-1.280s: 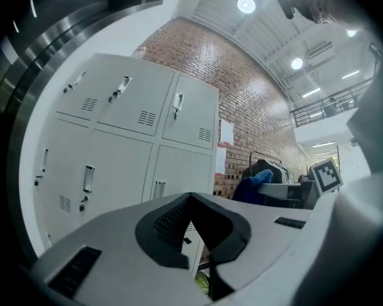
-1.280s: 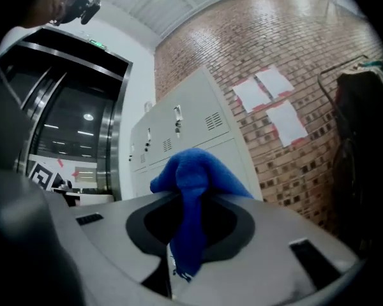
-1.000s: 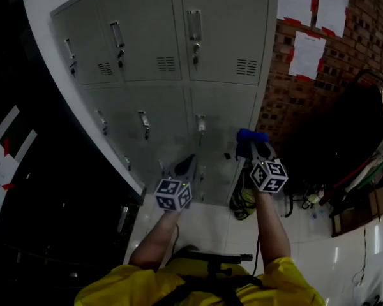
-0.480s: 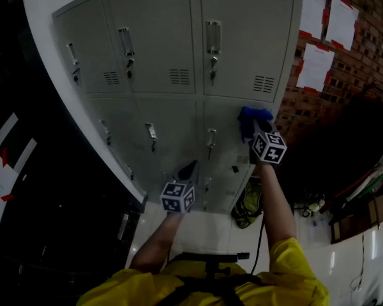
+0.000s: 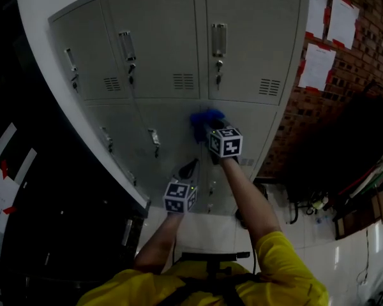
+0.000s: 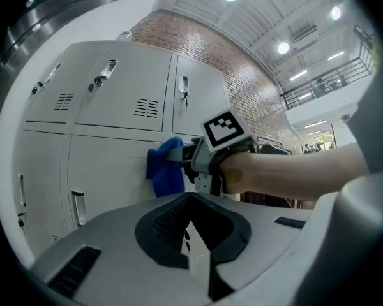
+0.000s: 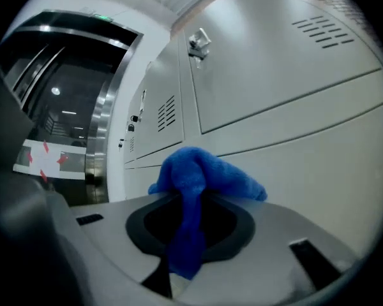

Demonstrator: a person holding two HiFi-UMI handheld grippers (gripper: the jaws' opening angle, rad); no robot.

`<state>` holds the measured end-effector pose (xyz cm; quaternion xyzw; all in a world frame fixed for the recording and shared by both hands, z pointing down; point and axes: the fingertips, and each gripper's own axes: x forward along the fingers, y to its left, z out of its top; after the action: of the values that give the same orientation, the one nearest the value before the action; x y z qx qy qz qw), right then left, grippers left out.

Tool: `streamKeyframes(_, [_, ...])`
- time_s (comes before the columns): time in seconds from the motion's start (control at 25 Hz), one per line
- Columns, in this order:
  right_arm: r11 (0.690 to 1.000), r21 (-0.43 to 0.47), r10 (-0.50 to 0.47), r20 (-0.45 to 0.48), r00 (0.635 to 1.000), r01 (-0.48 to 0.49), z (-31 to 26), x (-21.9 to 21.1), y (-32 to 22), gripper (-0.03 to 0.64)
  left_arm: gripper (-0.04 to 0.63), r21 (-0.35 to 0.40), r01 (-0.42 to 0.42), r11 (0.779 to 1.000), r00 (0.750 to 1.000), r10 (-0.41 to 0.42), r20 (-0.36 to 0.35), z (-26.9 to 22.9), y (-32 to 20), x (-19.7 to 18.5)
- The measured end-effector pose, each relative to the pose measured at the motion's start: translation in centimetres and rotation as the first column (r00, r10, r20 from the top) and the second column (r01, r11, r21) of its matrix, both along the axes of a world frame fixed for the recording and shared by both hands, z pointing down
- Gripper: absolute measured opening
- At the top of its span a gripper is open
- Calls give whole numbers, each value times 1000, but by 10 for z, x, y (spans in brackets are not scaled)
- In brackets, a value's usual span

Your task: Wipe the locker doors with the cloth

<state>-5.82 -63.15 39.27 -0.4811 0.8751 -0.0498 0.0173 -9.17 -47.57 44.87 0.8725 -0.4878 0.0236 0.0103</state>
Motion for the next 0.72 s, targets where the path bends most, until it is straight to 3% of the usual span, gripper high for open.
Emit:
streamKeyframes(0.12, [994, 92, 59, -22, 998, -57, -19, 26, 17, 74, 2, -16, -31, 999, 999, 31, -7, 5, 4, 6])
streamKeyframes(0.2, [981, 124, 151, 1, 989, -150, -22, 78, 36, 74, 0, -16, -57, 998, 998, 57, -6, 6, 7, 10])
streamKeyframes(0.36, [906, 59, 415, 56, 908, -418, 15, 216, 52, 73, 1, -16, -79, 997, 997, 79, -20, 7, 4, 10])
streamKeyframes(0.48, [867, 18, 496, 79, 865, -498, 39, 275, 47, 72, 1, -7, -96, 995, 995, 96, -22, 7, 2, 14])
streamKeyframes(0.6, [891, 9, 450, 97, 888, -453, 47, 262, 38, 74, 1, -11, -114, 993, 993, 114, -21, 11, 2, 18])
streamKeyframes(0.72, [968, 60, 243, 35, 969, -245, 48, 180, 30, 74, 1, -19, -111, 994, 994, 111, -20, 15, 0, 14])
